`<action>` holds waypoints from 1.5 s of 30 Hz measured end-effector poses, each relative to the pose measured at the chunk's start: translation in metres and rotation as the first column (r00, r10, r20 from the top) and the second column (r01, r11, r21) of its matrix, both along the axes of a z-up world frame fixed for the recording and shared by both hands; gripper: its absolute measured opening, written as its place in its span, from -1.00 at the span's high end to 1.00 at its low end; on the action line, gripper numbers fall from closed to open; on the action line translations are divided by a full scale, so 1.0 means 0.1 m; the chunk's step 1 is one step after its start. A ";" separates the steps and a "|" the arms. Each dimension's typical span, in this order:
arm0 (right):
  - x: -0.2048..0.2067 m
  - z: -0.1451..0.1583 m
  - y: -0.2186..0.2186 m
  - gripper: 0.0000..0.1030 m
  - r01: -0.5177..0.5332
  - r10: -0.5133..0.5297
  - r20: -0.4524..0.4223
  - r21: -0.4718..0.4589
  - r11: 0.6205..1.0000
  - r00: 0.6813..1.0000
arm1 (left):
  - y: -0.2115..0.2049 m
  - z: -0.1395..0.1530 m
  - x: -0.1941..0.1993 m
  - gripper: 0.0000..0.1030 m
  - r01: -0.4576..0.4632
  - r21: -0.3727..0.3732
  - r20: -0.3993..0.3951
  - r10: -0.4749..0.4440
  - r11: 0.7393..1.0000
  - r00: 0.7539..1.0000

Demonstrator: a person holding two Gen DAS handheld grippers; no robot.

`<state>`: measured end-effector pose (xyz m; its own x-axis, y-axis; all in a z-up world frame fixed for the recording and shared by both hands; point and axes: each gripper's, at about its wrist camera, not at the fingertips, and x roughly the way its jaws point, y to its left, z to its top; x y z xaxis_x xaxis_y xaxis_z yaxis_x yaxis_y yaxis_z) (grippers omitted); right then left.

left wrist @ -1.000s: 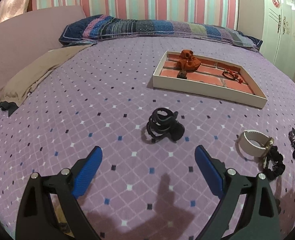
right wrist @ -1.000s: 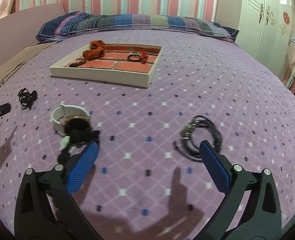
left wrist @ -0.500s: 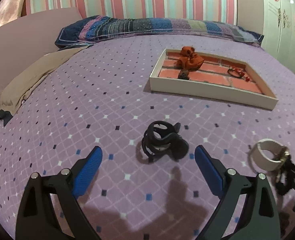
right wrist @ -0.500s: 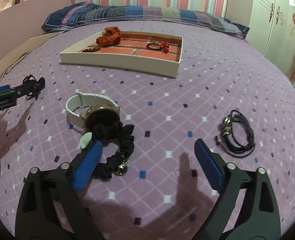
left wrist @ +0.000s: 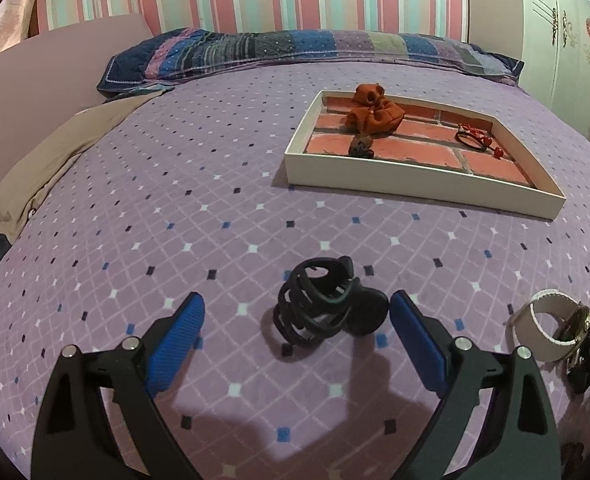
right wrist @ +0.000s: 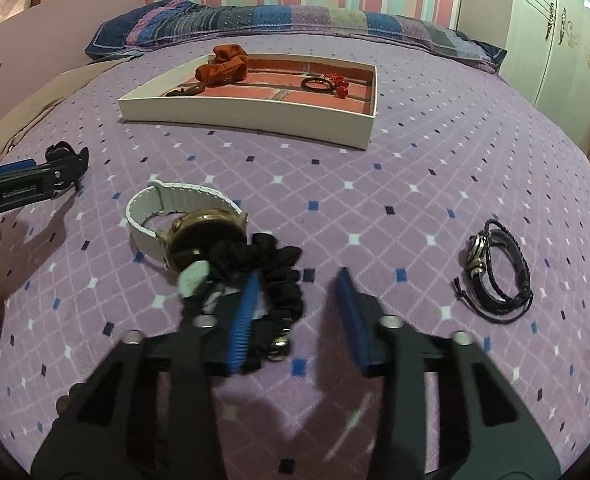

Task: Organize jewelry
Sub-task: 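Close the right tool on the black scrunchie beside the white watch, then close the left tool on the black hair clip while the right holds the scrunchie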

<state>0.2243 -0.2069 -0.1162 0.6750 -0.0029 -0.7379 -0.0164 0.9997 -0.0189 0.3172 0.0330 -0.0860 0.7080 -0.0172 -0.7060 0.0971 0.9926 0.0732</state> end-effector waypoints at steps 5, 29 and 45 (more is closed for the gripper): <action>0.01 0.01 -0.04 0.70 -0.006 0.005 0.014 0.011 1.000 1.000 | -0.02 -0.05 0.06 -0.78 0.007 0.005 -0.015 -0.007 1.000 1.000; 0.03 0.04 -0.16 0.72 -0.012 0.012 0.012 0.044 0.999 1.000 | -0.05 -0.05 0.18 -0.06 0.065 -0.075 -0.043 -0.068 0.995 0.997; 0.15 0.23 -0.30 0.75 0.015 -0.018 0.046 0.048 0.999 0.999 | -0.13 0.14 0.13 -0.04 0.064 -0.040 0.017 -0.064 0.997 0.998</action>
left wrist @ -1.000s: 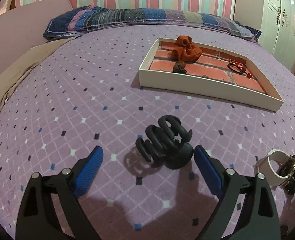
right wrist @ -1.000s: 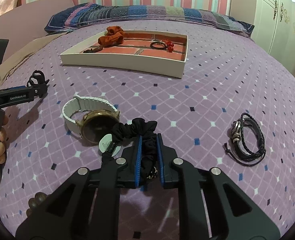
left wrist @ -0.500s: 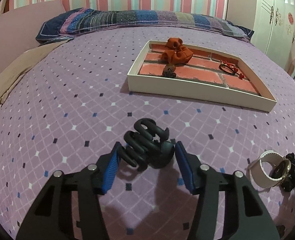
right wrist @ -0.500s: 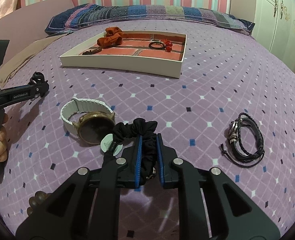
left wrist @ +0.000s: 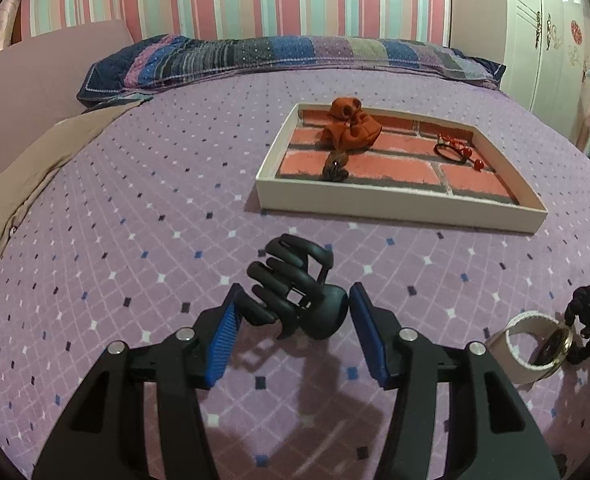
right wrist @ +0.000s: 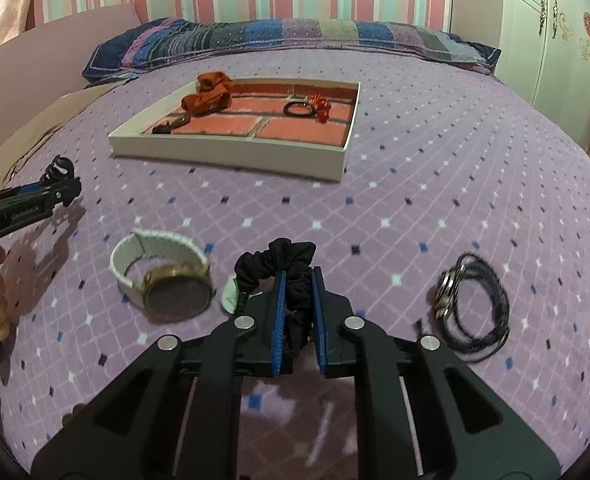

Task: Organize jewelry
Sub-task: 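Close the left tool on the black hair clip while the right holds the scrunchie, then carry the scrunchie and hair clip into the tray and open both tools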

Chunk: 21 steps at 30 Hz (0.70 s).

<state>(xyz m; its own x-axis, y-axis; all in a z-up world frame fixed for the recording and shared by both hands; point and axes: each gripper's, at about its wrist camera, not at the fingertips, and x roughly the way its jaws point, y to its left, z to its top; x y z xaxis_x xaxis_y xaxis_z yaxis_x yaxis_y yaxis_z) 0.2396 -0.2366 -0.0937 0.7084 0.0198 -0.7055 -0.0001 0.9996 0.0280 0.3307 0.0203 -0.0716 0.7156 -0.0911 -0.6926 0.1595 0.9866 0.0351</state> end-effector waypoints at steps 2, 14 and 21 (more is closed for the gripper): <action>0.05 0.04 -0.02 0.75 0.003 -0.003 0.009 0.001 1.000 1.000 | -0.01 0.04 0.01 -0.04 -0.003 -0.005 0.005 0.003 1.000 1.000; 0.64 0.35 -0.07 0.76 0.008 -0.008 0.058 -0.005 1.000 0.998 | -0.19 0.27 0.21 0.01 0.009 -0.022 0.031 -0.008 1.000 0.999; 1.09 0.46 -0.11 0.77 0.018 -0.019 0.068 0.009 1.000 0.998 | -0.37 0.31 0.49 0.01 0.022 -0.027 0.023 -0.022 0.999 0.999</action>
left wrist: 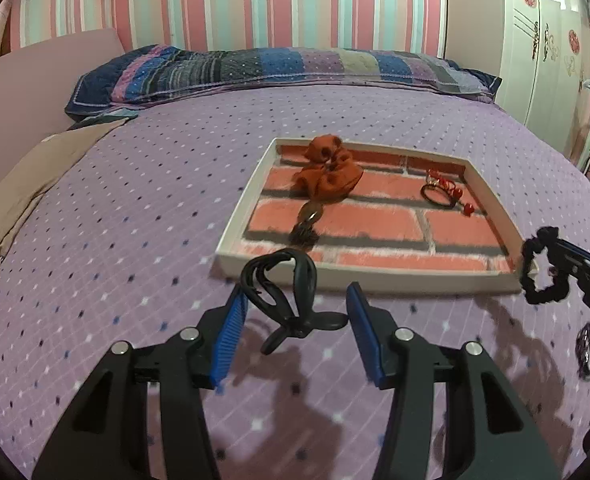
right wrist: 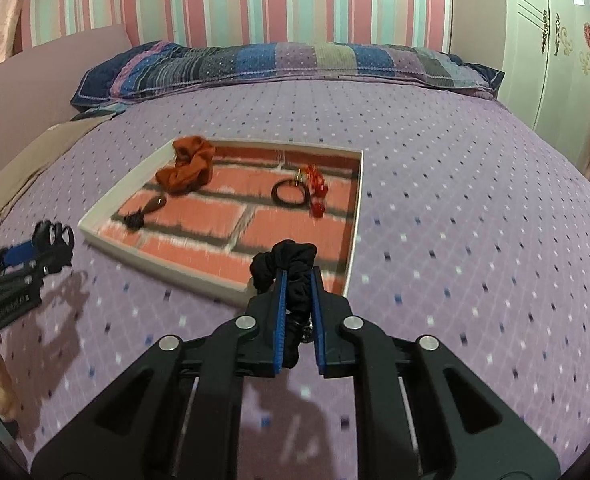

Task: Organize jewelry
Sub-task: 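Carry the scrunchie and hair clip into the tray and open both tools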

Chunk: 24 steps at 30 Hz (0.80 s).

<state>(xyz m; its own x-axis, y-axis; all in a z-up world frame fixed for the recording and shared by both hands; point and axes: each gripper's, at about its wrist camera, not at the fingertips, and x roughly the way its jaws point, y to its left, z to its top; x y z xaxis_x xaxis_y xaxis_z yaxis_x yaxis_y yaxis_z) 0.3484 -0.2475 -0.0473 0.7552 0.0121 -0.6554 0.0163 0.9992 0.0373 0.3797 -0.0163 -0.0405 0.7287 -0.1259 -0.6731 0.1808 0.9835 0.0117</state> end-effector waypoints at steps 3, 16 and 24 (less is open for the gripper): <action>0.20 0.05 -0.03 0.77 0.004 -0.004 0.002 0.012 1.000 1.000 | -0.12 0.05 0.15 0.01 0.015 0.013 0.009 -0.015 1.000 1.000; 1.27 0.05 -0.16 0.77 0.033 -0.032 -0.061 0.024 0.999 0.998 | -0.57 0.08 1.18 0.01 0.045 0.019 -0.053 -0.044 0.999 0.998; 1.92 -0.14 -0.29 0.77 0.065 -0.061 -0.155 0.024 0.998 0.986 | -0.76 -0.11 1.87 0.01 0.040 0.045 -0.138 -0.034 0.998 0.990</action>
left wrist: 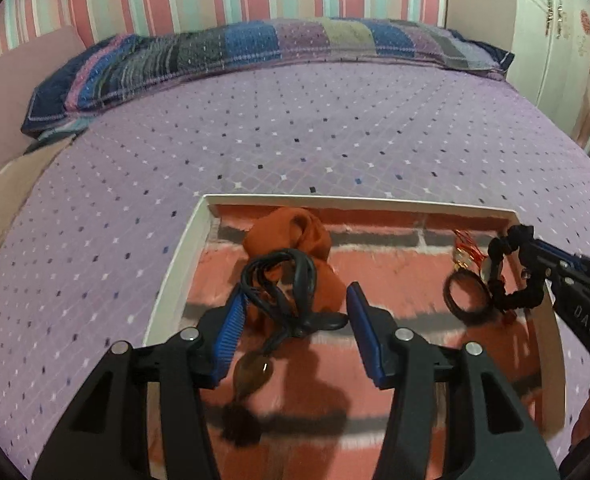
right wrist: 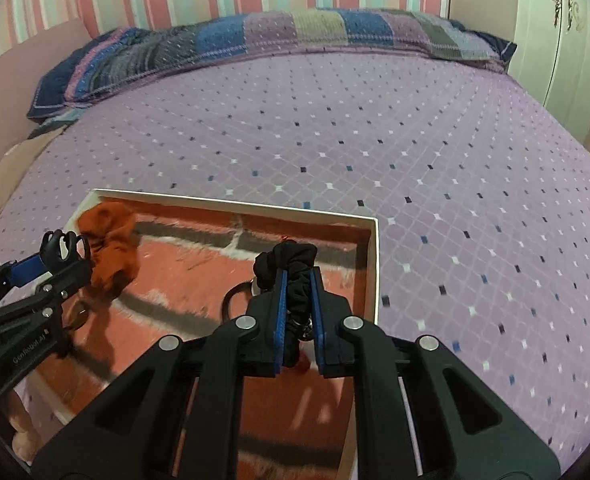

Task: Organize jewelry
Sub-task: 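Carry the scrunchie and hair clip into the tray and open both tools, then withdraw both tools toward the braided bracelet and white watch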

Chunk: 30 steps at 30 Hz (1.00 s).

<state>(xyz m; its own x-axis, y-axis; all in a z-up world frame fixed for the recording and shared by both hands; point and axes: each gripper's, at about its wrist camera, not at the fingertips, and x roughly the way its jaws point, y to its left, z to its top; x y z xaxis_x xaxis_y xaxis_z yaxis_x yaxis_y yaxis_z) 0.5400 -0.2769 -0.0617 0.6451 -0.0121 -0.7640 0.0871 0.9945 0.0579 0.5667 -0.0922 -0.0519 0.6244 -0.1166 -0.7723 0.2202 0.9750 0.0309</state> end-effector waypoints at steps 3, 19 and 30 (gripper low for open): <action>0.17 -0.11 -0.04 0.77 0.006 -0.006 -0.040 0.002 1.000 0.999 | -0.03 -0.08 0.22 0.01 -0.007 -0.001 -0.033 0.007 1.000 0.999; 0.42 -0.36 -0.07 0.24 -0.024 0.032 -0.169 0.050 0.998 0.985 | 0.06 -0.18 0.41 -0.01 -0.006 0.004 -0.080 0.006 1.000 0.997; -0.06 0.12 -0.14 -0.62 -0.070 0.072 -0.019 0.068 0.995 0.997 | 0.28 0.35 -0.13 -0.33 -0.010 -0.034 0.011 0.011 0.999 1.000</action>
<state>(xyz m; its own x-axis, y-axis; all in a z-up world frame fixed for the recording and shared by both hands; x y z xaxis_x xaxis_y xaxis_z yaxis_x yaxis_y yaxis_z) 0.5340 -0.2908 -0.0494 0.6258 0.0853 -0.7753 0.0183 0.9921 0.1239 0.5534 -0.0639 -0.0170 0.6340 -0.1362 -0.7613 0.2099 0.9777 -0.0001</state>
